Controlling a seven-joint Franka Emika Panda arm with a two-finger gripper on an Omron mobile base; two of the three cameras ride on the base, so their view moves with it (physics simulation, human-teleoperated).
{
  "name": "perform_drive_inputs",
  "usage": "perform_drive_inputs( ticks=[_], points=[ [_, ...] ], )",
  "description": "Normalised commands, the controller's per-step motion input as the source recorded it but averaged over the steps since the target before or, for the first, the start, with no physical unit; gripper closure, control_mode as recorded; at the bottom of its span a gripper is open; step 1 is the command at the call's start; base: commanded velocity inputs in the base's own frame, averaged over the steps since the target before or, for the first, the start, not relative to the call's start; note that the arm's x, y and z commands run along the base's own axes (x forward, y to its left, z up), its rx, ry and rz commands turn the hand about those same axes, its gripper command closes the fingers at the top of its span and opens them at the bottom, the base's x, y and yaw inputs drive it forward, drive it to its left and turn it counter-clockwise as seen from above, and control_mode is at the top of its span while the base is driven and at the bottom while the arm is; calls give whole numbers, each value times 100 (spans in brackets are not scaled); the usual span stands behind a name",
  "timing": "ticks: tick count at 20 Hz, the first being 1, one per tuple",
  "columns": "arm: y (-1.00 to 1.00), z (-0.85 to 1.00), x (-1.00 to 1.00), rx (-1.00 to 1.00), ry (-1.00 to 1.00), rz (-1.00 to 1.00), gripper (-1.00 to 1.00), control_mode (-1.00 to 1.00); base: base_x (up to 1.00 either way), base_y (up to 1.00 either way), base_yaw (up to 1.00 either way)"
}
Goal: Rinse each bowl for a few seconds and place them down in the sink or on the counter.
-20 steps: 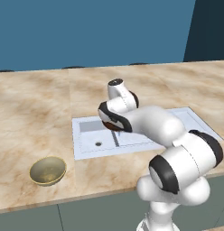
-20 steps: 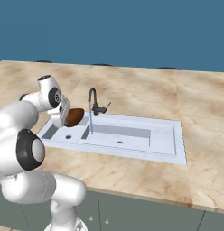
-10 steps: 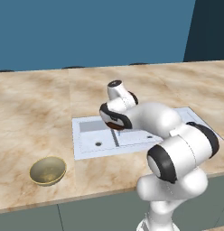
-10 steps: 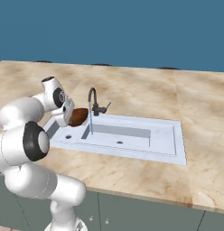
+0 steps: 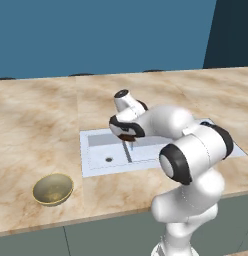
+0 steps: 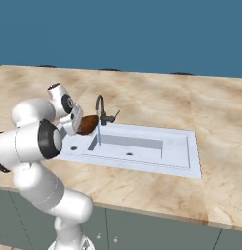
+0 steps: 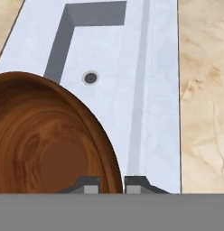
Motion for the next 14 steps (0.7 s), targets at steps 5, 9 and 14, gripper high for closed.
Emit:
perform_drive_inputs(
  ticks=[5,9,14],
  points=[
    [0,-9,36,-6,0,0,100,-100,0,0,0],
    [0,-15,37,-4,0,0,100,-100,0,0,0],
    [0,-20,42,-3,0,0,100,-100,0,0,0]
  ],
)
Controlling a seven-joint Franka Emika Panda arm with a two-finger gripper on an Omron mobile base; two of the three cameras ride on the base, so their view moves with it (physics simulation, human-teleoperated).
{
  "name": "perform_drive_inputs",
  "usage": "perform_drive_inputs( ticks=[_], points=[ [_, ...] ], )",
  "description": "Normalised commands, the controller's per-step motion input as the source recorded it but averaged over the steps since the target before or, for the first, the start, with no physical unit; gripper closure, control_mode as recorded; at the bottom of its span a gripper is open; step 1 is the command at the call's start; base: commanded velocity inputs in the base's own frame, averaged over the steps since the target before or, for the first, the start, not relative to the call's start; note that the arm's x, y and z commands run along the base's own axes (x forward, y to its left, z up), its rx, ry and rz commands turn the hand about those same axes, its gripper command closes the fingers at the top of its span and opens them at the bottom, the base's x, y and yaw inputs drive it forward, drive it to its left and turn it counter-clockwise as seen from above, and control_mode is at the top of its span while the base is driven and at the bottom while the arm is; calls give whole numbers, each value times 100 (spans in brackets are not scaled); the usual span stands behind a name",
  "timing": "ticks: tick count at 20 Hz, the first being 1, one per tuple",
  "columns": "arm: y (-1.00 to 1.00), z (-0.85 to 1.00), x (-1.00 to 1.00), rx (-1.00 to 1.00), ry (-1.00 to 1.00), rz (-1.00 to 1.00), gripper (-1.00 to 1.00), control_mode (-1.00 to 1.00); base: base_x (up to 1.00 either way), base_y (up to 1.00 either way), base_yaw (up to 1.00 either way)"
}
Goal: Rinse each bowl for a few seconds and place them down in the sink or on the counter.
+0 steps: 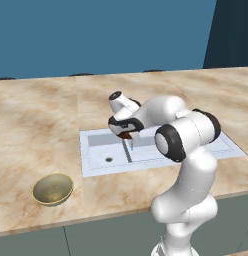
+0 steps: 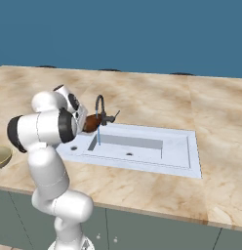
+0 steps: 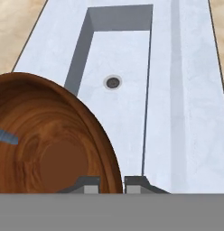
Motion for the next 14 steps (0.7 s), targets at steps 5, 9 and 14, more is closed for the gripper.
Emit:
perform_drive_inputs(
  ticks=[5,9,14],
  points=[
    [15,6,9,-4,-6,0,100,-100,0,0,0],
    [53,24,-15,0,-6,0,100,-100,0,0,0],
    [55,14,-6,8,0,3,100,-100,0,0,0]
  ],
)
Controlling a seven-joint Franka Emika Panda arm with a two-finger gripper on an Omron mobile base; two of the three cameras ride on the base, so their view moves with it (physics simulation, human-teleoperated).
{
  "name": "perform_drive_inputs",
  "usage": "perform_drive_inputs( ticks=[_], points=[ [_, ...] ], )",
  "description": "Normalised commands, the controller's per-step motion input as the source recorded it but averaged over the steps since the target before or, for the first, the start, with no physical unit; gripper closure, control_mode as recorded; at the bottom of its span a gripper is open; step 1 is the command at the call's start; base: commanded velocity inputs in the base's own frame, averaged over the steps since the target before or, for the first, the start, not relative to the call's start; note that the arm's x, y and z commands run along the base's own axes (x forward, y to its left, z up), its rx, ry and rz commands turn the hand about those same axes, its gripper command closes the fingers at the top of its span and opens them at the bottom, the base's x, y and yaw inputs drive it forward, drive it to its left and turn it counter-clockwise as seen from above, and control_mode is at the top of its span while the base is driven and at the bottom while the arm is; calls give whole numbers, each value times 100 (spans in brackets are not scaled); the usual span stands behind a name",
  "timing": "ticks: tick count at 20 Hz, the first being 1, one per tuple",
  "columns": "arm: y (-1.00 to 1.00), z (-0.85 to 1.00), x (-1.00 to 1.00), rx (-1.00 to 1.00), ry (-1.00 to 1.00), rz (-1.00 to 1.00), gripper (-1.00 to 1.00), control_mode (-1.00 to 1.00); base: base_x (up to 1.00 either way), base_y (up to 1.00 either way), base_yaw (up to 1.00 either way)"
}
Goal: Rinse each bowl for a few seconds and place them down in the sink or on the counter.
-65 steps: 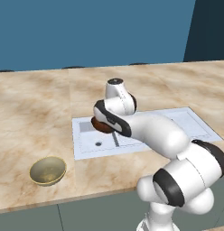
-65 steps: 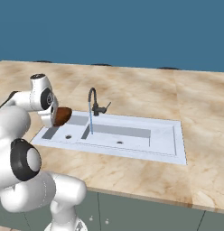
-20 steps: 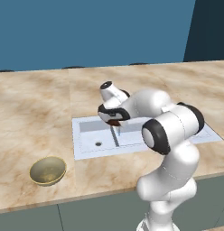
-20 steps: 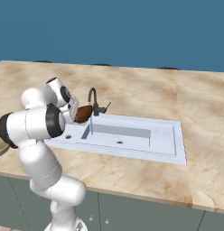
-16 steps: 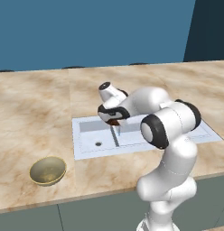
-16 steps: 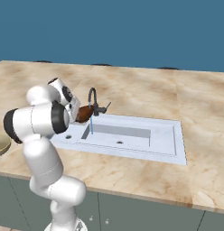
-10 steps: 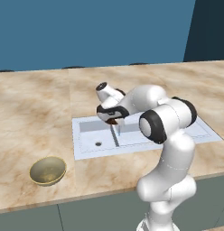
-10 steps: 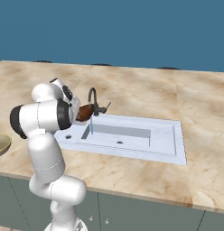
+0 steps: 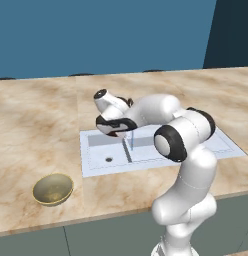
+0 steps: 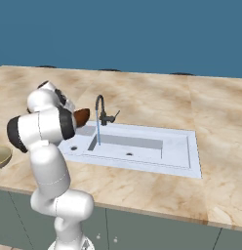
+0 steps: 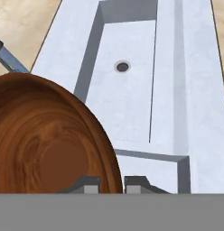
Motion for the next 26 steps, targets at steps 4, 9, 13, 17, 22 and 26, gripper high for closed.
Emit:
perform_drive_inputs(
  ticks=[4,9,13,17,22,26],
  points=[
    [48,15,0,12,1,6,100,-100,0,0,0],
    [47,7,-3,6,-1,10,100,-100,0,0,0],
    [63,0,-3,-4,-5,4,100,-100,0,0,0],
    [47,0,0,1,0,4,100,-100,0,0,0],
    [40,-2,-3,5,1,4,100,-100,0,0,0],
    [46,-2,-8,1,0,0,100,-100,0,0,0]
  ],
)
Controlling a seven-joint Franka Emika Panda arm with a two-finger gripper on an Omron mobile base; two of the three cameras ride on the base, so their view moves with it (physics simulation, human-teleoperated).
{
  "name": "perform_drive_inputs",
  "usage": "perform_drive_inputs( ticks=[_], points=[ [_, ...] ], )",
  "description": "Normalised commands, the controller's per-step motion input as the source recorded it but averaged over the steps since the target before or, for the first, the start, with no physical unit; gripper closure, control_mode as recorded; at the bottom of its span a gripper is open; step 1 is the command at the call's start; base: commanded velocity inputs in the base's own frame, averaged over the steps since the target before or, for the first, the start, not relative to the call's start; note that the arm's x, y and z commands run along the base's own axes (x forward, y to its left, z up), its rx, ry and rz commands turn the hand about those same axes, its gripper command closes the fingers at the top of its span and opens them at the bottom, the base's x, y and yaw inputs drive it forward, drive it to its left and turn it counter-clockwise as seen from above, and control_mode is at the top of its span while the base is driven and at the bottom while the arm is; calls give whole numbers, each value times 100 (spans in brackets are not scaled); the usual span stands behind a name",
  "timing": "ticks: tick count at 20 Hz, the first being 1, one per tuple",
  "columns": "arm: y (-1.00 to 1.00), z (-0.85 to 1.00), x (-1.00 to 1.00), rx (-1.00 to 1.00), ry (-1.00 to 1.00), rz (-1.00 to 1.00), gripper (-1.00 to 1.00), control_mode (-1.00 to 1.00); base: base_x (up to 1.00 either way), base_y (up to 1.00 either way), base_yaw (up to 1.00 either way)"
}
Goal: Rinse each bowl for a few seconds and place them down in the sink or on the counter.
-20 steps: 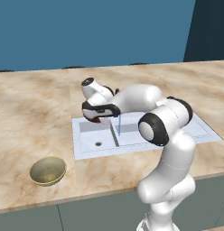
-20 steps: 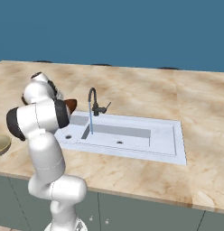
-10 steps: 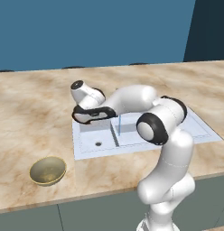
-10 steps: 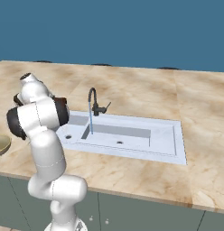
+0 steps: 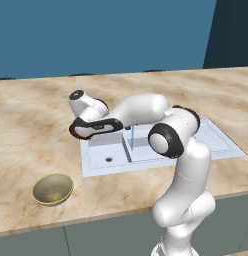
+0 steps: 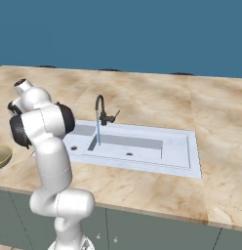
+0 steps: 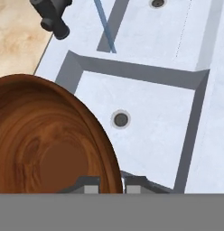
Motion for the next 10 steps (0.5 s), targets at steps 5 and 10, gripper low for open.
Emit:
perform_drive_inputs(
  ticks=[5,10],
  points=[
    [43,-4,-10,0,0,0,100,-100,0,0,0],
    [40,-9,-7,0,0,0,100,-100,0,0,0]
  ],
)
